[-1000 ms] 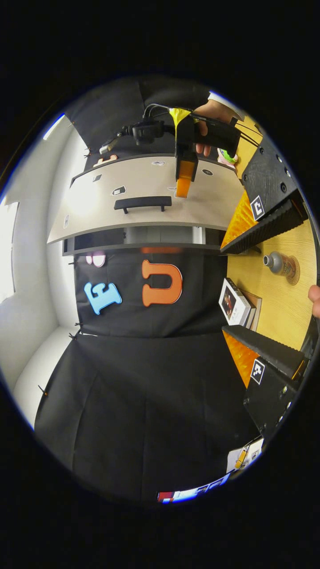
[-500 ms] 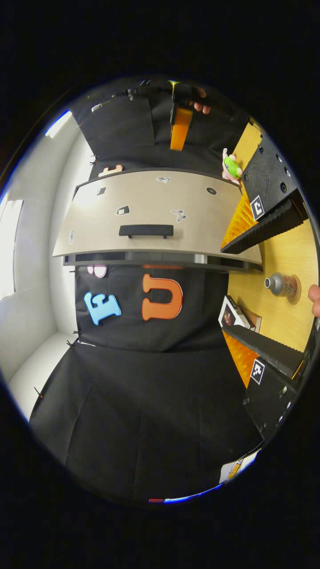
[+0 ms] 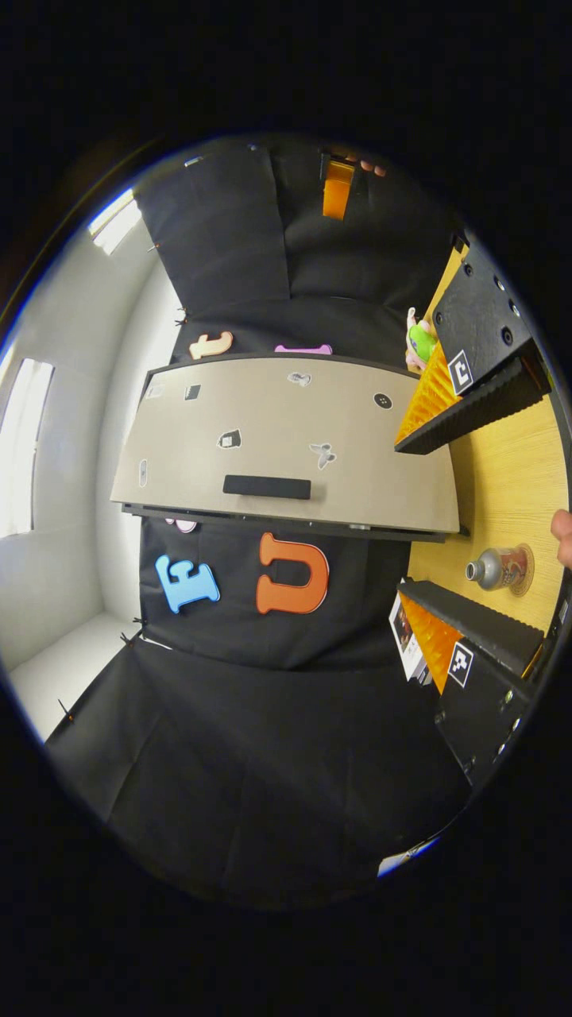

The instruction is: Open the cabinet door with the right hand, grasp the bottle in the cabinet with the left hand and place it on the coaster, then close the cabinet door with the right hand.

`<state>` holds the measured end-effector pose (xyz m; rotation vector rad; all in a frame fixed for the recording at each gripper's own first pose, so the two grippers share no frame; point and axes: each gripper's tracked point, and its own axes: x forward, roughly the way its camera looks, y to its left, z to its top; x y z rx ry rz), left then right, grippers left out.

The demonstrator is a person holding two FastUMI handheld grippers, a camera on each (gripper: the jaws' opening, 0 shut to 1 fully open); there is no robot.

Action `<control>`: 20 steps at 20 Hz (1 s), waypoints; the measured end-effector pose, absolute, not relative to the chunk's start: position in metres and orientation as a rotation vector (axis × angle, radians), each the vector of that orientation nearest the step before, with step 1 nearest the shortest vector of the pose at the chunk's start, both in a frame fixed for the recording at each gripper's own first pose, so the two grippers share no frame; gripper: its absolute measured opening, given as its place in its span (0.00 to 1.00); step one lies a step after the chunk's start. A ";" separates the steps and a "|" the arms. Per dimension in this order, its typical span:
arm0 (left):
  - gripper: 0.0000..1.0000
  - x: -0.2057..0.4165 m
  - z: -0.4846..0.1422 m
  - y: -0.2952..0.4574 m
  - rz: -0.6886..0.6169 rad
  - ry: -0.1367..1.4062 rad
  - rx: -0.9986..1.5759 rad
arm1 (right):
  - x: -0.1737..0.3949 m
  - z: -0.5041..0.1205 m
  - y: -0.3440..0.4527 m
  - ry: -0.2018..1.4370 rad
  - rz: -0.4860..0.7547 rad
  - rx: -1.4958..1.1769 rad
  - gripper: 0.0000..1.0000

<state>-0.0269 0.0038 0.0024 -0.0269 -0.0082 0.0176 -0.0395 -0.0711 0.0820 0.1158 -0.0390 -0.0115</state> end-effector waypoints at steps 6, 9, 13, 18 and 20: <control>0.96 -0.037 -0.002 -0.003 0.016 0.004 0.000 | -0.052 0.051 -0.080 -0.008 -0.030 0.075 0.82; 0.96 -0.040 0.001 -0.004 0.019 0.002 0.001 | -0.047 0.058 -0.075 -0.026 -0.008 0.093 0.82; 0.96 -0.039 0.001 -0.005 0.026 0.004 0.007 | -0.041 0.064 -0.070 -0.047 0.014 0.102 0.82; 0.96 -0.036 0.002 -0.006 0.027 0.001 0.007 | -0.033 0.061 -0.064 -0.042 0.030 0.094 0.82; 0.87 -0.034 0.003 -0.006 0.029 -0.002 0.003 | -0.033 0.060 -0.061 -0.040 0.037 0.096 0.82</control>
